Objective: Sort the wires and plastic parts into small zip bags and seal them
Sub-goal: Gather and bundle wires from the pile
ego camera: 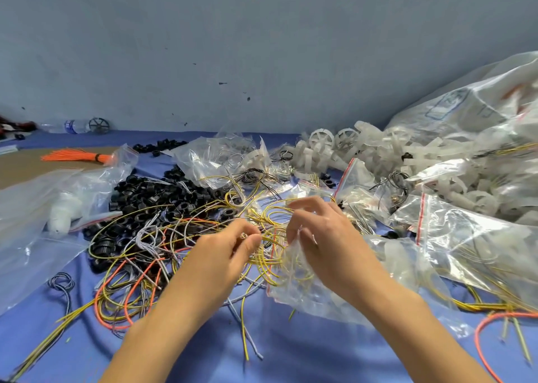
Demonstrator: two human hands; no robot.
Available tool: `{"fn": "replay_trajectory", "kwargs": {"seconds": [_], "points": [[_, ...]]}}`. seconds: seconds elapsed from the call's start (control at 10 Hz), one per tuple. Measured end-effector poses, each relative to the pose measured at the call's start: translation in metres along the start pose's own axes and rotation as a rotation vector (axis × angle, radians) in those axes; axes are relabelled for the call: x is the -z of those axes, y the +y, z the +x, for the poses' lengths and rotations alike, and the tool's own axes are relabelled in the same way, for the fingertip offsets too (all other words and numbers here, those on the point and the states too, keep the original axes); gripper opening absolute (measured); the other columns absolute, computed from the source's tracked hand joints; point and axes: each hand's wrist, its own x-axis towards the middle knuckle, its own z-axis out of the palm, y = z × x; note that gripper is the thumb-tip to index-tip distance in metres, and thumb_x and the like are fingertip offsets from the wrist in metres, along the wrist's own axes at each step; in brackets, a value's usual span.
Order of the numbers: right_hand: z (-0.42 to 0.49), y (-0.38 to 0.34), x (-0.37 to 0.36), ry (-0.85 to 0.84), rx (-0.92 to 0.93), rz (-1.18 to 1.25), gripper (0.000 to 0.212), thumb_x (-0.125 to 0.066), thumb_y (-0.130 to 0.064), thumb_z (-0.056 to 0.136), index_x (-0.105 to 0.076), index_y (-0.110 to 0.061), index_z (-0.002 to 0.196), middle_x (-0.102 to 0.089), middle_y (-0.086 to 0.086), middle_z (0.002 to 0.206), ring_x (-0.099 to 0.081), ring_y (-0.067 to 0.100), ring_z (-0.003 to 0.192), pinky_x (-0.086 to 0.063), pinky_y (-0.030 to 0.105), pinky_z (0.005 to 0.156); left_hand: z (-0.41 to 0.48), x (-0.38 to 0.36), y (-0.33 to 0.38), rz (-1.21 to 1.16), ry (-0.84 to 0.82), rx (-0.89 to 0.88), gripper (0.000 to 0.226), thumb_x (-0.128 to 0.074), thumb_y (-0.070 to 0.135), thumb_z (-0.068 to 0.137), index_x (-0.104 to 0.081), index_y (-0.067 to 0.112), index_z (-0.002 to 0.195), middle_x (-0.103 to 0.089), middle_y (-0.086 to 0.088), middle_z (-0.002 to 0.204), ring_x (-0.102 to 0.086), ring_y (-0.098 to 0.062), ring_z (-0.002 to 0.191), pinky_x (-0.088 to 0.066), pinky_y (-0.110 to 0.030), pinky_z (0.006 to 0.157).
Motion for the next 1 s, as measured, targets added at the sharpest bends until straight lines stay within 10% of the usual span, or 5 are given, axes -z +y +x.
{"fn": "replay_trajectory", "kwargs": {"seconds": [0.2, 0.5, 0.6, 0.8, 1.0], "points": [[0.001, -0.010, -0.005, 0.037, 0.037, 0.043, 0.019, -0.053, -0.002, 0.078, -0.063, -0.019, 0.074, -0.061, 0.002, 0.117, -0.056, 0.029, 0.104, -0.042, 0.036, 0.084, 0.010, -0.047, 0.035, -0.053, -0.098, 0.121, 0.023, -0.050, 0.012, 0.094, -0.050, 0.028, 0.078, -0.055, 0.011, 0.063, -0.040, -0.005, 0.057, -0.032, -0.019, 0.052], [0.000, -0.021, -0.009, -0.073, 0.056, 0.144, 0.024, -0.042, -0.012, 0.074, -0.063, -0.023, 0.075, -0.058, -0.005, 0.120, -0.052, 0.021, 0.110, -0.040, 0.039, 0.093, 0.036, -0.106, 0.095, 1.194, -0.605, 0.549, 0.062, -0.035, -0.046, 0.050, -0.048, -0.014, 0.102, -0.051, -0.032, 0.095, -0.052, -0.042, 0.084, -0.041, -0.034, 0.052], [0.000, -0.019, -0.006, -0.133, 0.064, 0.142, 0.034, -0.042, -0.007, 0.080, -0.066, -0.026, 0.095, -0.056, -0.006, 0.124, -0.049, 0.018, 0.116, -0.038, 0.037, 0.098, 0.043, -0.098, 0.082, 1.357, -0.686, 0.305, 0.064, -0.025, -0.053, 0.051, -0.049, -0.018, 0.100, -0.053, -0.029, 0.090, -0.053, -0.040, 0.081, -0.050, -0.039, 0.060], [0.013, 0.022, 0.016, -0.104, -0.125, -0.033, 0.036, -0.043, -0.010, 0.094, -0.063, -0.030, 0.116, -0.060, -0.006, 0.121, -0.058, 0.019, 0.107, -0.043, 0.037, 0.092, 0.035, -0.035, 0.035, -0.617, -0.710, 0.251, 0.009, -0.060, 0.002, 0.093, -0.067, 0.005, 0.088, -0.063, 0.002, 0.084, -0.058, -0.008, 0.081, -0.045, -0.025, 0.081], [0.011, 0.061, 0.031, -0.003, -0.301, 0.048, 0.027, -0.049, -0.015, 0.096, -0.069, -0.030, 0.107, -0.070, -0.008, 0.112, -0.063, 0.016, 0.104, -0.049, 0.035, 0.089, 0.042, -0.014, 0.011, -0.876, -0.491, 0.526, 0.033, -0.050, -0.012, 0.086, -0.074, 0.001, 0.104, -0.070, -0.018, 0.112, -0.069, -0.028, 0.105, -0.057, -0.027, 0.081]]}}
